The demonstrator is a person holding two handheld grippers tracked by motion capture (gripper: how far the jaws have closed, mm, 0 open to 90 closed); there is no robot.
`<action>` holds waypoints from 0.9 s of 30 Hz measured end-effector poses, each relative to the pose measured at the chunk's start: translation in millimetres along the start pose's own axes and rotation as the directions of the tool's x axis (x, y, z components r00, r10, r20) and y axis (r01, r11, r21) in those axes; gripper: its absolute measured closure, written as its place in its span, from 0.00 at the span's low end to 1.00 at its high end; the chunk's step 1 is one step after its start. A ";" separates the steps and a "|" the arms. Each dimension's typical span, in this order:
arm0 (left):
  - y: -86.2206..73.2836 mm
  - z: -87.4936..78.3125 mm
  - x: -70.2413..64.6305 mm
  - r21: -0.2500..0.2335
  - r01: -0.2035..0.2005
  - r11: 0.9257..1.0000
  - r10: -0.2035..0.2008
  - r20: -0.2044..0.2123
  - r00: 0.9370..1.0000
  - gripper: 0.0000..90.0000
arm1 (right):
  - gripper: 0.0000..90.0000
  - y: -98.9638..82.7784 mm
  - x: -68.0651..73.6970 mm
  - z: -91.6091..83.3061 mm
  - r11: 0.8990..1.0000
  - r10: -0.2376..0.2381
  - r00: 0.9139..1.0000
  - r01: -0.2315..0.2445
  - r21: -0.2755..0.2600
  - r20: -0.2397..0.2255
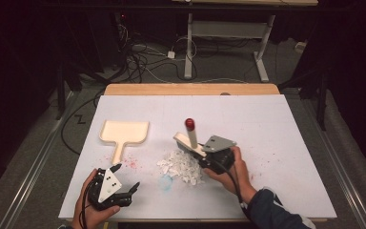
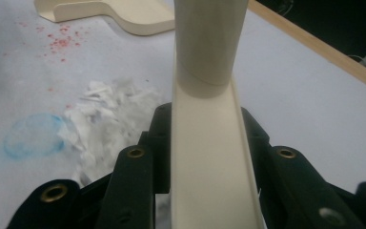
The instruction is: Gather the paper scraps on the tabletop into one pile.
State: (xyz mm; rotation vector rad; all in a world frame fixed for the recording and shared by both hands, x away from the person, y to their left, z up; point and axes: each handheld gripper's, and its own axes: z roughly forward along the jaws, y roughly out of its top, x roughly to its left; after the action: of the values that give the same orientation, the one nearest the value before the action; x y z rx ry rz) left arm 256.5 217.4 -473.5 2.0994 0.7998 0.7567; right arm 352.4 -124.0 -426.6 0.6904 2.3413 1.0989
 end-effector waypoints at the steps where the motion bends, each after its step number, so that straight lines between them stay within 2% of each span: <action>1: -0.2 0.1 0.3 0.001 0.002 1.000 -0.002 0.001 1.000 0.18 | 0.75 -3.5 -6.6 -10.8 1.000 0.005 1.000 -0.005 -0.002 0.006; 4: 0.6 0.5 -0.5 0.003 0.000 1.000 0.000 -0.004 1.000 0.18 | 0.75 -10.2 -19.8 -35.3 1.000 0.005 1.000 -0.005 0.010 -0.014; 5: 1.2 0.5 -1.0 0.004 -0.003 1.000 0.003 -0.002 1.000 0.18 | 0.75 -12.9 -23.7 -44.8 1.000 0.001 0.999 -0.001 0.009 -0.034; 8: 2.3 1.6 -2.3 0.010 -0.012 1.000 0.012 -0.001 1.000 0.18 | 0.75 -23.1 -29.9 -71.8 0.999 -0.007 0.999 0.008 0.032 -0.046; 11: 2.6 3.4 -3.3 0.016 -0.012 1.000 0.012 0.002 1.000 0.18 | 0.75 -38.4 -31.4 -92.4 0.998 0.002 0.997 0.003 0.061 -0.083; 14: 3.4 3.7 -3.8 0.017 -0.016 1.000 0.016 0.004 1.000 0.18 | 0.75 -52.0 -25.5 -102.1 0.995 0.011 0.994 -0.001 0.096 -0.105; 16: 3.7 4.1 -4.4 0.020 -0.021 1.000 0.020 0.009 1.000 0.18 | 0.75 -58.1 -20.3 -101.4 0.992 0.010 0.992 0.006 0.124 -0.123; 19: 3.9 5.3 -4.7 0.021 -0.019 1.000 0.019 0.012 1.000 0.18 | 0.75 -60.3 -9.9 -96.5 0.992 0.006 0.982 0.018 0.125 -0.188; 21: 3.6 6.3 -4.3 0.022 -0.019 1.000 0.019 0.016 1.000 0.18 | 0.75 -56.1 -2.3 -89.2 0.992 -0.016 0.977 0.042 0.119 -0.211; 27: 3.1 6.0 -2.9 0.019 -0.020 1.000 0.020 0.018 1.000 0.18 | 0.75 -34.3 18.3 -53.0 0.991 -0.047 0.978 0.071 0.111 -0.202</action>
State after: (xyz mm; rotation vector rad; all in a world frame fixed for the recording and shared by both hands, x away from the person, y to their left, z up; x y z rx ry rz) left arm 259.9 211.0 -475.0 2.1308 0.7804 0.7432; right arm 298.6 -161.7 -426.9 0.5704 2.5968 1.0530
